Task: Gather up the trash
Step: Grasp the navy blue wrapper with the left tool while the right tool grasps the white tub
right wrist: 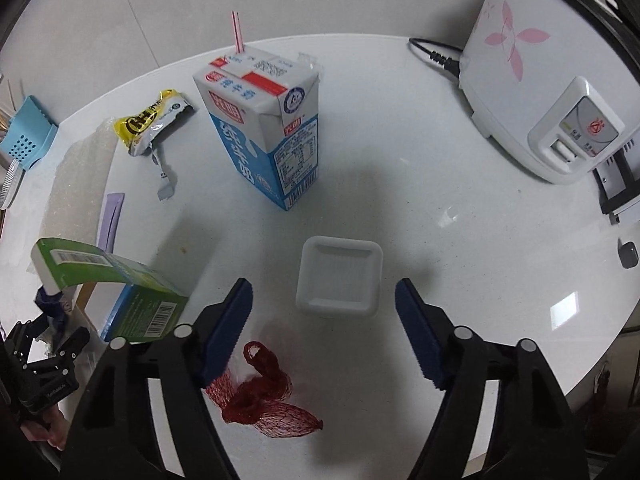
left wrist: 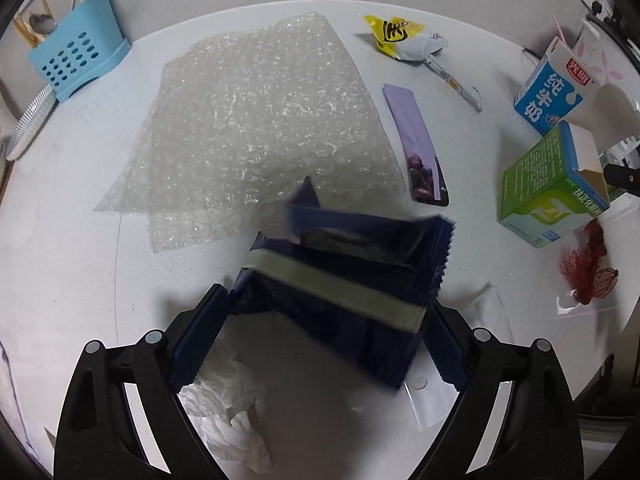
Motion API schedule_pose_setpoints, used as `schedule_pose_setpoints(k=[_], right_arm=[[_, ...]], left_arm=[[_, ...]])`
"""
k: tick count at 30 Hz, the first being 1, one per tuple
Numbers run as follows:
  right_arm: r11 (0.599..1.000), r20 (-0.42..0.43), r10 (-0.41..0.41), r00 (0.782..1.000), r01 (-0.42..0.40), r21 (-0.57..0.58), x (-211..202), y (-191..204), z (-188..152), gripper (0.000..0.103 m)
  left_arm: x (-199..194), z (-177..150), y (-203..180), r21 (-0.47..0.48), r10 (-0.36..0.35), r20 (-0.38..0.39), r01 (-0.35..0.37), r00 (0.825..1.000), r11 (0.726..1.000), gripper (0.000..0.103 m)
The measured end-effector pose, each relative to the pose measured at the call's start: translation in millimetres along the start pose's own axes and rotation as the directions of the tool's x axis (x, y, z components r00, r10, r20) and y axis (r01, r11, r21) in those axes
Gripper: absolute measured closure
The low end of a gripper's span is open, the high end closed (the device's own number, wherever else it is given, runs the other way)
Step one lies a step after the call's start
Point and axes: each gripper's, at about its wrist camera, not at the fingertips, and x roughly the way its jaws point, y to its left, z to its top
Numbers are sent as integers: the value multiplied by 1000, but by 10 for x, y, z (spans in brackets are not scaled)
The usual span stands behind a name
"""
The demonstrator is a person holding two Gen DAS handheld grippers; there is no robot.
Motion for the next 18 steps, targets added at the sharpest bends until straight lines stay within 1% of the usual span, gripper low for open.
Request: schedule_pose_setpoints(k=[1, 3, 5, 6, 8, 11, 15, 18], right_arm=[[1000, -6, 3, 1000, -3, 2, 27, -1, -3, 39], [1000, -16, 1, 1000, -1, 8, 73, -19, -14, 44], [1000, -28, 0, 1000, 0, 15, 120, -35, -34, 52], [1000, -33, 3, 999, -3, 20, 136, -46, -33, 54], [1000, -30, 0, 1000, 1, 21, 133, -49, -39, 63], [1000, -31, 8, 999, -8, 15, 128, -46, -40, 63], [1000, -19, 1, 1000, -1, -3, 103, -28, -60, 63], [1000, -9, -2, 1000, 2, -7, 63, -18, -91, 63]], left_arm=[[-3, 0, -5, 0, 2, 0, -2, 1000, 1000, 18], [-9, 6, -4, -4, 10, -1, -10, 1000, 1000, 24], [-17, 12, -1, -6, 12, -4, -12, 1000, 1000, 27], [-19, 18, -2, -6, 17, -8, -17, 1000, 1000, 30], [-28, 31, -11, 1, 15, -7, -15, 1000, 1000, 35], [-45, 45, -19, 4, 20, -5, -20, 1000, 1000, 42], [-94, 35, -36, 10, 7, 10, -7, 1000, 1000, 50], [-133, 26, -36, 6, -3, 23, 3, 1000, 1000, 50]])
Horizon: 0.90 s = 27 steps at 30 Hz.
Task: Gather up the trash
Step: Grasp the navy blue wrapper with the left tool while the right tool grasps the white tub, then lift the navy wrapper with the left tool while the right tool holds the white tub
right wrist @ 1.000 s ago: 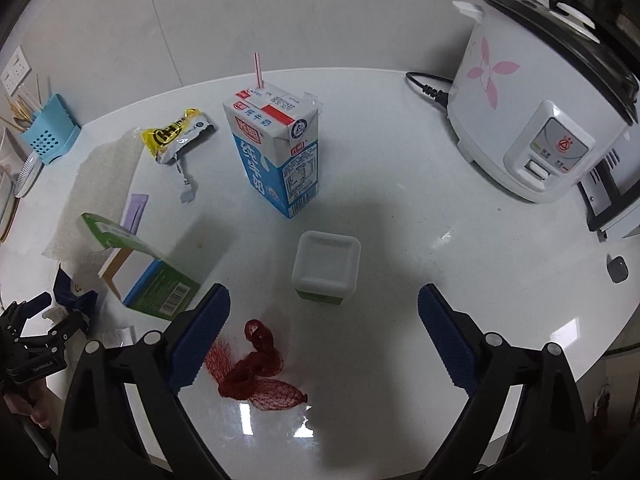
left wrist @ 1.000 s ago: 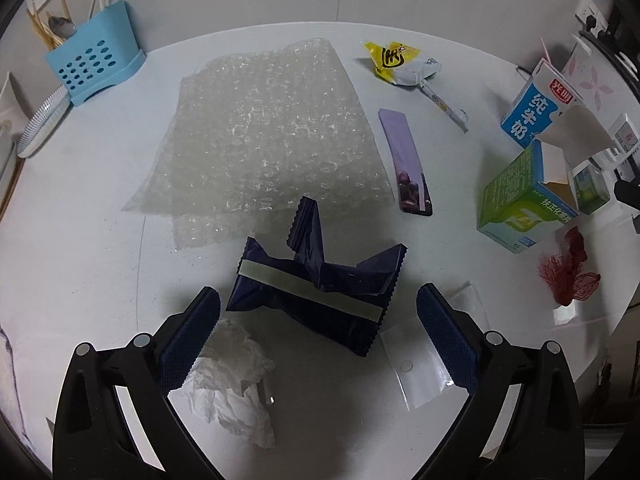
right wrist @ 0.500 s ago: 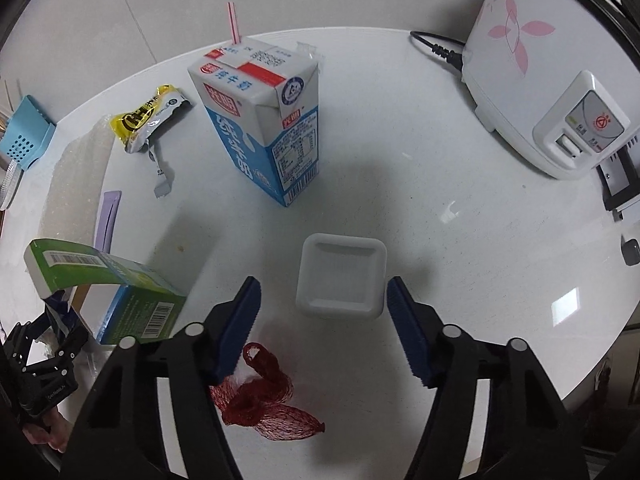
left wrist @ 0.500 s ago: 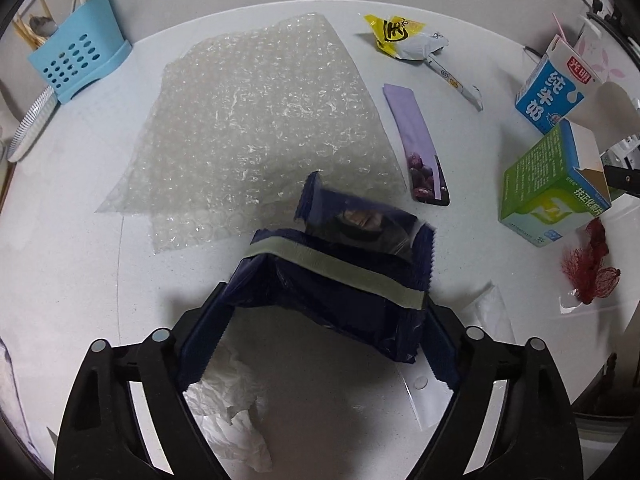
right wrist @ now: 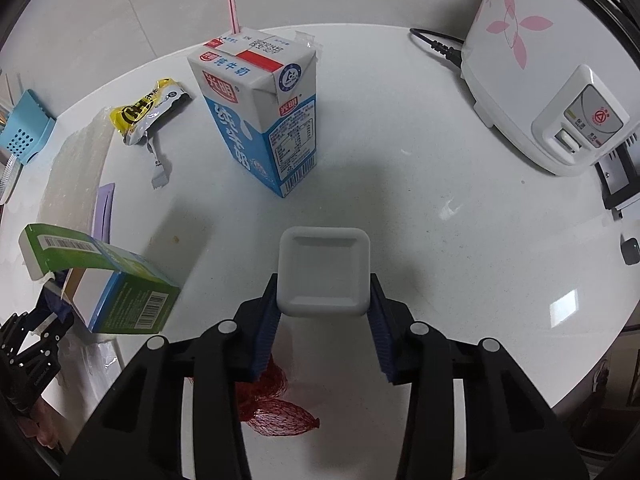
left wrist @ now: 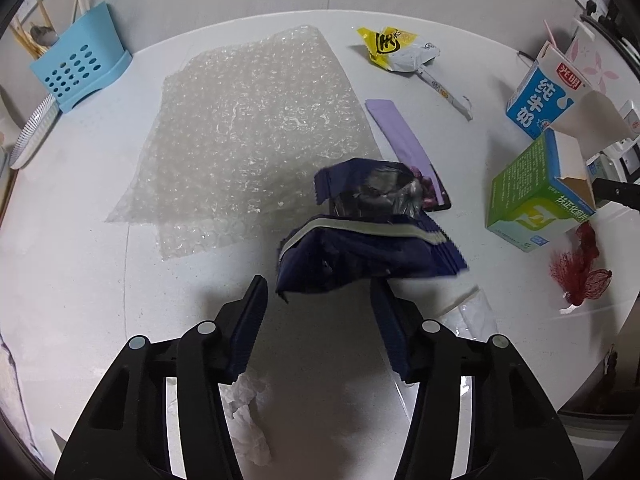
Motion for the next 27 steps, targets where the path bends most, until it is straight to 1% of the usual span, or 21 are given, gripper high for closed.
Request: schedule_pose_setpoints(k=[3, 4, 5, 6, 7, 9, 11, 14, 18, 22, 25, 27], right_arm=[[1000, -1, 3, 1000, -3, -7, -27, 1, -21, 63], [1000, -1, 5, 1000, -5, -8, -35, 2, -26, 63], [1000, 0, 7, 1000, -7, -9, -44, 2, -36, 63], [1000, 1, 9, 1000, -9, -10, -48, 0, -36, 63], [1000, 2, 11, 1000, -11, -11, -55, -2, -40, 63], [1000, 2, 15, 1000, -15, -11, -63, -4, -49, 63], [1000, 3, 18, 1000, -18, -11, -74, 2, -51, 63], [1000, 4, 19, 1000, -19, -16, -89, 21, -52, 63], [1000, 6, 19, 1000, -19, -20, -108, 38, -38, 63], [1000, 5, 18, 1000, -18, -22, -107, 52, -40, 63], [1000, 8, 18, 1000, -18, -25, -111, 58, -31, 63], [999, 10, 20, 1000, -19, -25, -118, 60, -23, 63]], left_arm=[[-35, -19, 21, -13, -7, 8, 7, 1000, 1000, 48], [-56, -31, 32, -17, -4, 11, 4, 1000, 1000, 39], [-87, -46, 44, -23, 3, 20, -3, 1000, 1000, 28], [-126, -61, 53, -28, 8, 33, -7, 999, 1000, 21], [-161, -72, 54, -31, 5, 42, -4, 999, 1000, 20], [-224, -88, 64, -38, -5, 54, 7, 999, 999, 13], [-255, -77, 76, -46, -8, 65, 11, 998, 999, 11], [-257, -11, 53, -61, -29, 60, 33, 998, 998, 11], [-216, 106, -89, -34, -48, 57, 50, 997, 998, 9], [-25, 169, -185, -32, -48, 12, 49, 999, 998, 9], [96, 167, -218, -39, -48, -22, 47, 999, 998, 12], [140, 153, -235, -32, -44, -39, 43, 998, 999, 20]])
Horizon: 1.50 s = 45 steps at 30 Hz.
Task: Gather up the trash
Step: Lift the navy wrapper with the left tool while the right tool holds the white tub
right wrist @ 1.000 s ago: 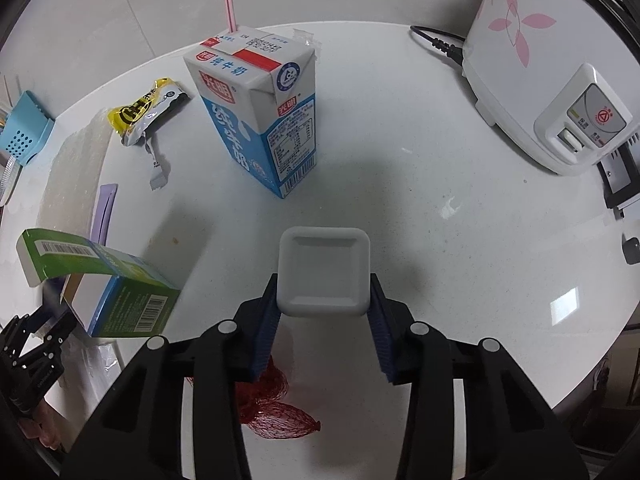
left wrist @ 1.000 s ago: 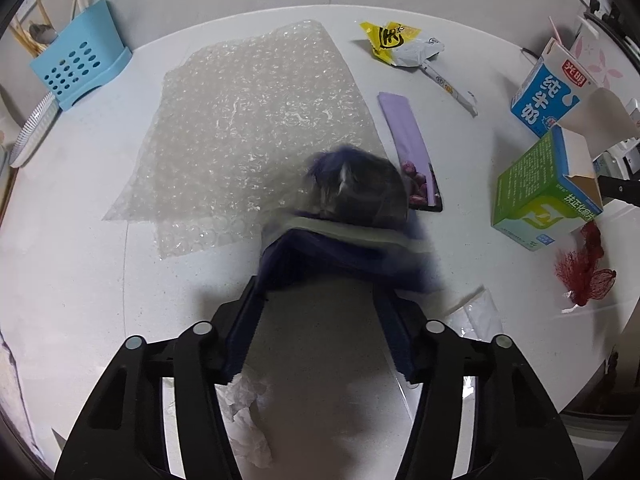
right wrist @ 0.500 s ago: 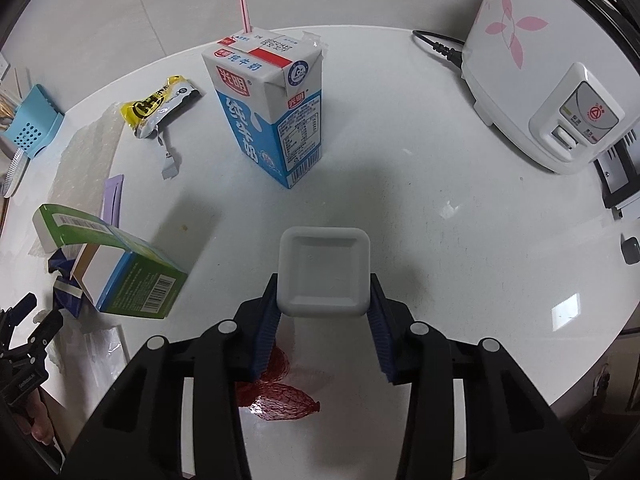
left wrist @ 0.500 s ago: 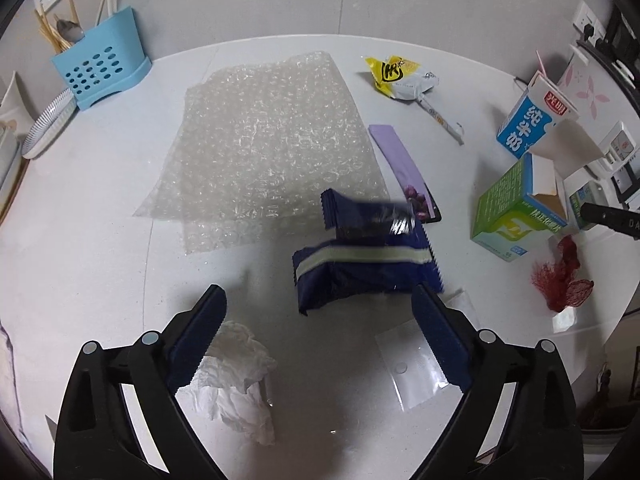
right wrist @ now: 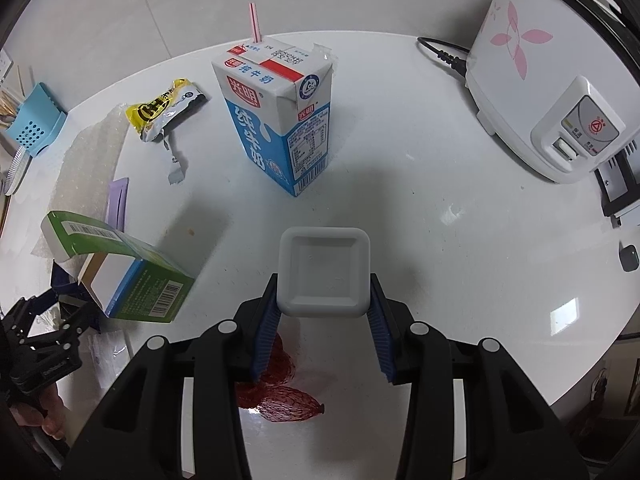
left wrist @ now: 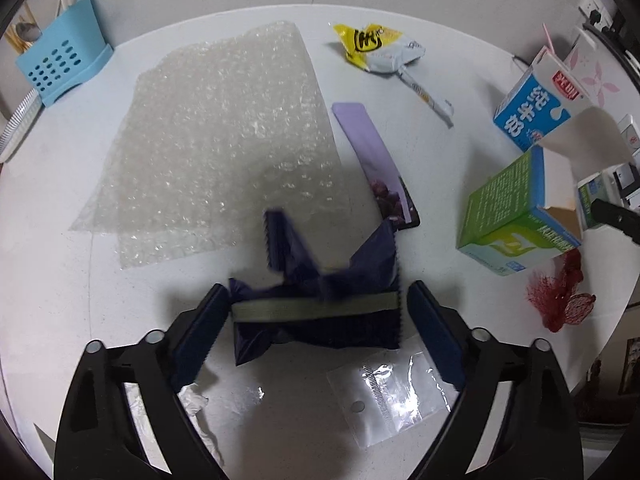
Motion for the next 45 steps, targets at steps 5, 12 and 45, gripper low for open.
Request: schedule_pose_setpoints(k=[5, 12, 45], right_arm=[[1000, 1, 1, 1000, -1, -3, -7, 8, 14, 63], [1000, -4, 8, 1000, -8, -3, 5, 27, 24, 63], [1000, 130, 26, 991, -27, 1, -641, 21, -285, 64]], left_arm=[[28, -16, -10, -4, 7, 1, -7, 1000, 1000, 31], [5, 1, 5, 12, 12, 11, -12, 1000, 1000, 52], [-854, -287, 104, -30, 0, 172, 5, 985, 1000, 91]])
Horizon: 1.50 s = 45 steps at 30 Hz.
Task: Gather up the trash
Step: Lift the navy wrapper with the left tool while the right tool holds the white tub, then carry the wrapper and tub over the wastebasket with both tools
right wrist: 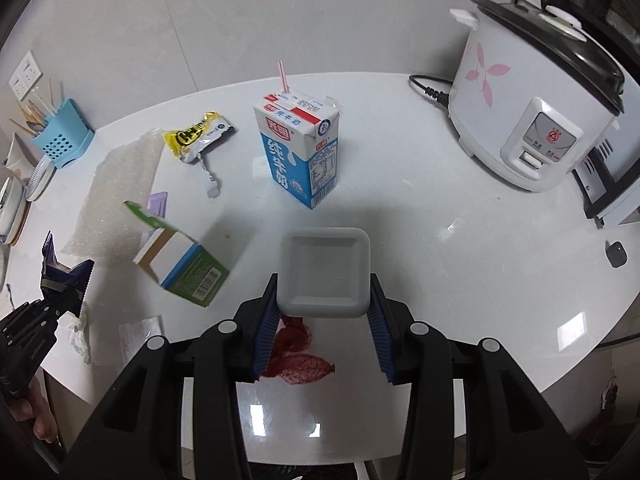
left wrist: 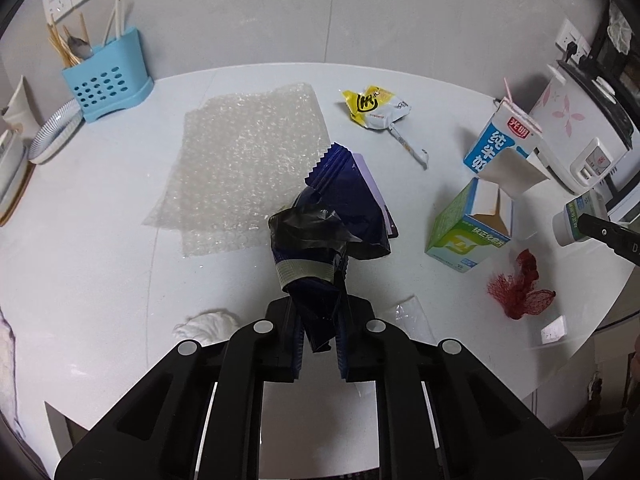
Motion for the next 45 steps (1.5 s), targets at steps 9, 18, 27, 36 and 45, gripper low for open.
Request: schedule_pose_setpoints(k=[9, 18, 27, 36, 45], right_arm=[[999, 66, 40, 997, -38, -35, -404, 114, -284, 64], [994, 83, 78, 993, -71, -82, -613, 287, -636, 64], [992, 77, 93, 993, -86, -94, -667, 449, -934, 64], [994, 61, 80, 995, -76, -76, -688, 706, -1357, 64], [988, 26, 115, 993, -112, -106, -695, 843, -1874, 64]], left_arm=[[-376, -232, -63, 1, -34, 40, 34, 999, 999, 91], [-584, -560, -146, 15, -54, 54, 53, 997, 998, 91], [-761, -810, -148, 40, -81, 62, 79, 995, 996, 91], [-820, -1150, -65, 106, -124, 50, 118, 991, 987, 91], [-838, -1640, -57, 88, -136, 35, 133, 990, 987, 91]])
